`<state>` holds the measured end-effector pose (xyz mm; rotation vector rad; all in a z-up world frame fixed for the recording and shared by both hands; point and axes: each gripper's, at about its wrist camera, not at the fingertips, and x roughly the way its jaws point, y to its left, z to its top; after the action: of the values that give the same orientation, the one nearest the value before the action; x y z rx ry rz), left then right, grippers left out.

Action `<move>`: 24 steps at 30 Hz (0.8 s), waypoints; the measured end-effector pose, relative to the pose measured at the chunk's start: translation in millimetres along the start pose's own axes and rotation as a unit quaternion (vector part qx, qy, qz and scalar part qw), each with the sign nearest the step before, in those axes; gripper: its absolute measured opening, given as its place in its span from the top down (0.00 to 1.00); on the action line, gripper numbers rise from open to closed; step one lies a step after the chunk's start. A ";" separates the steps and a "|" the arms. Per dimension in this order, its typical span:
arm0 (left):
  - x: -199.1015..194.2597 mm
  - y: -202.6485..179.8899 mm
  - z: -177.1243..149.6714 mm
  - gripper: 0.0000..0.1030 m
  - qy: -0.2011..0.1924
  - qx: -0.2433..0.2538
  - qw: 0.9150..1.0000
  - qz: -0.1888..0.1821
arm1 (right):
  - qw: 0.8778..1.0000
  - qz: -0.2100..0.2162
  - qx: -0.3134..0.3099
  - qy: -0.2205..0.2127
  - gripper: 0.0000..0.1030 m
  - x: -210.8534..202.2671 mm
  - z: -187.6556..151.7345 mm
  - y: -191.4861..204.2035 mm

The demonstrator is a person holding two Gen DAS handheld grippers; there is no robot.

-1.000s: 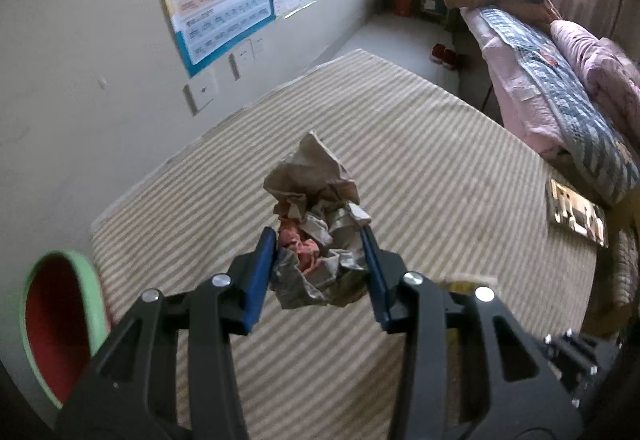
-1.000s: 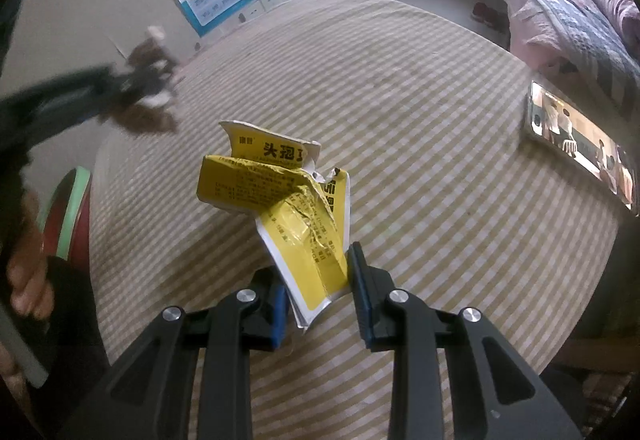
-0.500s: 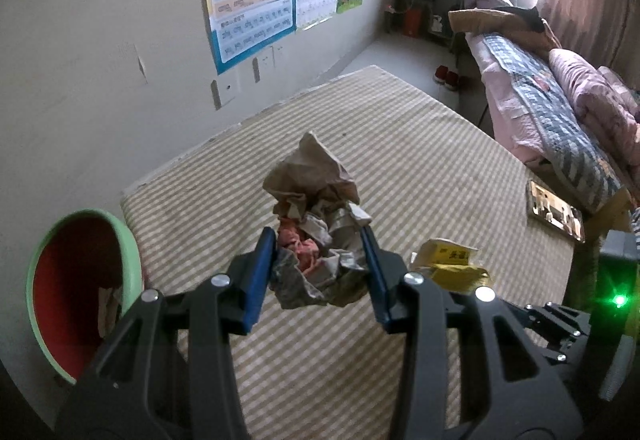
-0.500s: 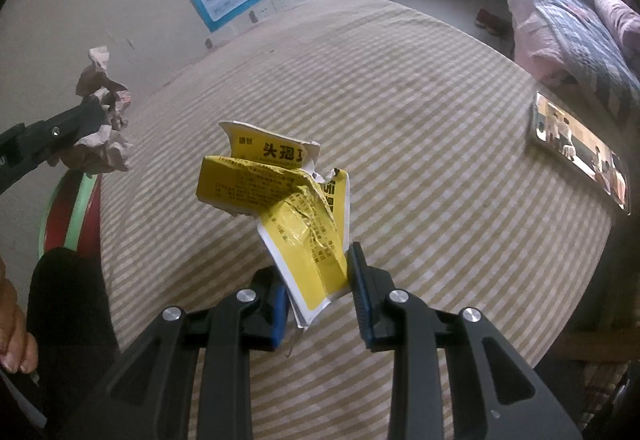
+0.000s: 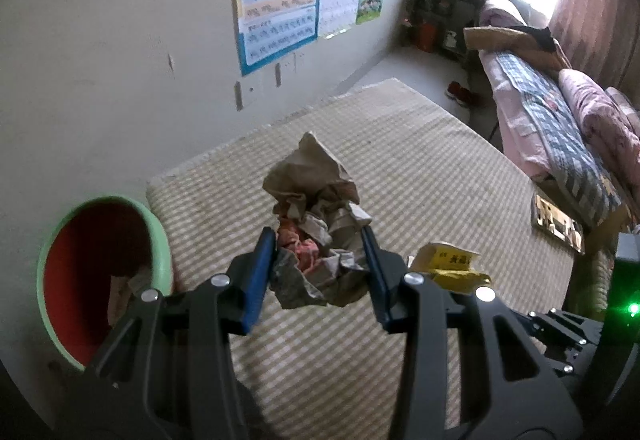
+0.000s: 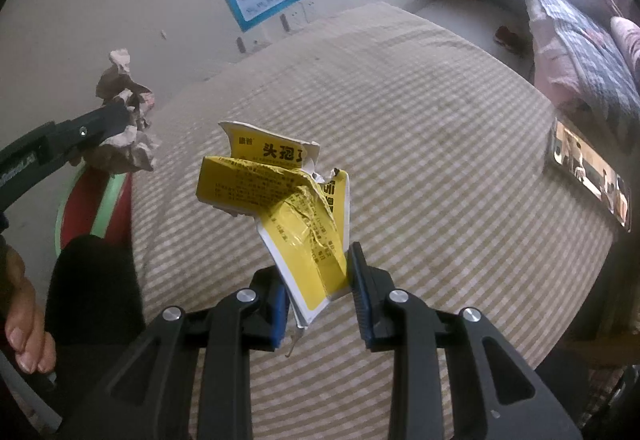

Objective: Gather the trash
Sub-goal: 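Carry the yellow paper and crumpled paper over the red bucket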

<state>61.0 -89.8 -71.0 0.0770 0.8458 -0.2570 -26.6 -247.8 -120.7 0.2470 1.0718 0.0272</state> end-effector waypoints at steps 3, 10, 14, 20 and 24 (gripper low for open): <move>-7.3 9.3 2.4 0.60 -0.010 -0.007 1.000 0.007 | 1.000 0.002 -0.009 -0.002 0.74 -2.3 1.5 8.8; -21.8 42.4 6.1 0.60 -0.028 -0.032 0.999 0.028 | 0.999 0.020 -0.032 -0.001 0.74 -4.2 8.0 37.0; -26.1 66.7 4.1 0.59 -0.031 -0.050 0.997 0.045 | 0.998 0.035 -0.051 -0.001 0.74 -3.7 14.6 59.1; -31.4 113.3 -5.5 0.59 -0.029 -0.082 0.993 0.079 | 0.995 0.064 -0.077 -0.002 0.74 -0.7 29.5 97.9; -32.7 146.1 -15.3 0.59 -0.023 -0.108 0.989 0.100 | 0.992 0.074 -0.101 -0.002 0.74 3.5 38.5 125.6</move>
<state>66.3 60.3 -61.7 -0.0460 0.8086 0.0223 20.9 -132.4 -79.5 0.1425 1.0367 0.2682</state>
